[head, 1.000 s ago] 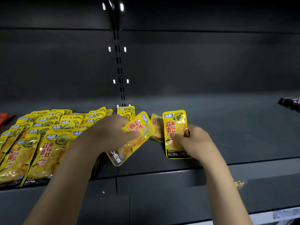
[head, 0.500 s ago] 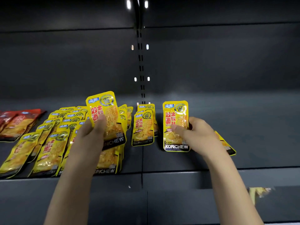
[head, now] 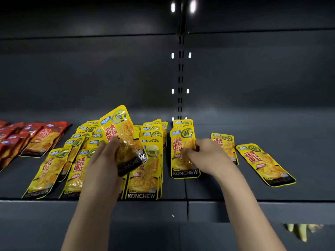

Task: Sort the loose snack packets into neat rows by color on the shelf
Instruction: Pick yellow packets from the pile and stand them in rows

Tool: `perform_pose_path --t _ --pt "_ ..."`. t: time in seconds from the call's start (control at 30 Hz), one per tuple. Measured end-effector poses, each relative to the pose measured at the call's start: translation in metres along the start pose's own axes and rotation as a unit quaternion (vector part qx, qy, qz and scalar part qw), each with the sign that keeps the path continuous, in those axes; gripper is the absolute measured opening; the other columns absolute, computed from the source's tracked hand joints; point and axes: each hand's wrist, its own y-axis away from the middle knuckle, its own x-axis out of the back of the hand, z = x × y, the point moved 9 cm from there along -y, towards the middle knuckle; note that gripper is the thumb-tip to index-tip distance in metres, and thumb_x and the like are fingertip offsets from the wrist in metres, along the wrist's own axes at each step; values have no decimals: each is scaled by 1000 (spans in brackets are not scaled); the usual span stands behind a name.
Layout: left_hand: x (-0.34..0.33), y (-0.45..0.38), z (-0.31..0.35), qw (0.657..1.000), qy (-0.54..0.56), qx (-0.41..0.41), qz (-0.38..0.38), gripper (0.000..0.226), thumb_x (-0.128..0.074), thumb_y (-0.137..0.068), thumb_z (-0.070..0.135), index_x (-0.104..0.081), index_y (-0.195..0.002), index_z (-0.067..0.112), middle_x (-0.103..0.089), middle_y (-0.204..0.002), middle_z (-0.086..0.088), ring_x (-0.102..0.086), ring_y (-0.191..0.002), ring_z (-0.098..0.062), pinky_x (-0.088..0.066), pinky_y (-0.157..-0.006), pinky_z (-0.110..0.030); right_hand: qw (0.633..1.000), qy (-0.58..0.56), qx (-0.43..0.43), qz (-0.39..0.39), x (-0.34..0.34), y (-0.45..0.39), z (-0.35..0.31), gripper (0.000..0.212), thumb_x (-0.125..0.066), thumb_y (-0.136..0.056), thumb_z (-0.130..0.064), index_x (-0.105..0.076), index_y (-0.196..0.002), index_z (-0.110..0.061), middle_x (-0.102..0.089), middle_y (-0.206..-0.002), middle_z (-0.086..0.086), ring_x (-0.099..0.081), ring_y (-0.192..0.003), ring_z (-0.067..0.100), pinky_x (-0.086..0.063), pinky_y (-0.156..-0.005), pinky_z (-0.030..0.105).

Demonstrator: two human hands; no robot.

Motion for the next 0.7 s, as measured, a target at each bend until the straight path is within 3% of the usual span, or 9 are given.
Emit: perform_pose_path --t 0.03,0.1,0.13,0.23,0.4,0.5,0.57,0.63,0.7 --pt "1 -4 -5 1000 -15 19 -2 69 -77 -66 -10 -51 -130 -4 -57 -120 -30 -49 -118 -49 -42 -96 -46 1000 21 -10 -6 -2 -1 2 30 -54 -92 -38 -57 -84 -10 -56 -80 5 -52 -83 25 -35 -62 28" --pt "-3 0 -3 997 78 22 -15 64 -76 -72 0 -52 -131 0 -54 -126 -28 -46 -125 -44 -40 -98 -41 998 52 -28 -16 -5 -2 7 29 -54 -92 -38 -54 -80 -11 -53 -80 4 -49 -82 23 -33 -59 27" --pt "-2 3 -5 986 165 18 -14 55 -72 -79 11 -52 -130 3 -54 -128 -24 -47 -125 -39 -42 -95 -36 998 57 -36 -18 -5 -2 9 31 -55 -92 -38 -52 -76 -12 -53 -81 4 -49 -82 24 -33 -56 27" --pt "-8 11 7 982 187 -15 -36 52 -55 -87 39 -52 -126 5 -59 -116 -13 -59 -112 -22 -51 -79 -23 998 46 -50 -1 -5 -3 14 36 -58 -90 -39 -44 -67 -15 -50 -74 2 -48 -80 24 -29 -49 22" --pt "-10 4 2 988 150 -9 -39 35 -59 -70 44 -62 -92 17 -65 -101 -6 -54 -119 -34 -44 -98 -46 997 29 -49 44 -1 0 15 32 -63 -87 -39 -47 -82 -11 -46 -72 -2 -47 -80 24 -27 -50 25" --pt "-17 5 -4 991 125 17 -45 62 -78 -53 53 -68 -103 17 -68 -109 -6 -60 -110 -29 -42 -100 -51 997 5 -49 54 2 4 15 33 -64 -86 -39 -49 -96 -11 -48 -81 -1 -45 -83 21 -30 -60 26" --pt "-26 11 4 994 91 -7 -63 14 -75 -72 40 -75 -79 27 -72 -80 8 -62 -84 -17 -47 -83 -31 997 -1 -52 64 9 8 17 35 -63 -87 -42 -49 -104 -15 -48 -86 -2 -45 -80 18 -34 -59 25" --pt "-40 21 17 994 24 -58 -94 20 -65 -85 27 -72 -70 18 -64 -67 -2 -51 -68 -14 -37 -60 -22 995 -12 -53 84 17 12 20 35 -62 -88 -42 -50 -107 -16 -50 -84 -3 -50 -76 16 -35 -55 20" --pt "-59 27 26 984 -49 -108 -136 19 -63 -88 26 -71 -79 11 -66 -72 -9 -51 -61 -11 -35 -53 -15 993 -14 -57 105 26 14 28 36 -61 -89 -41 -51 -112 -15 -52 -92 0 -54 -92 22 -33 -65 24"
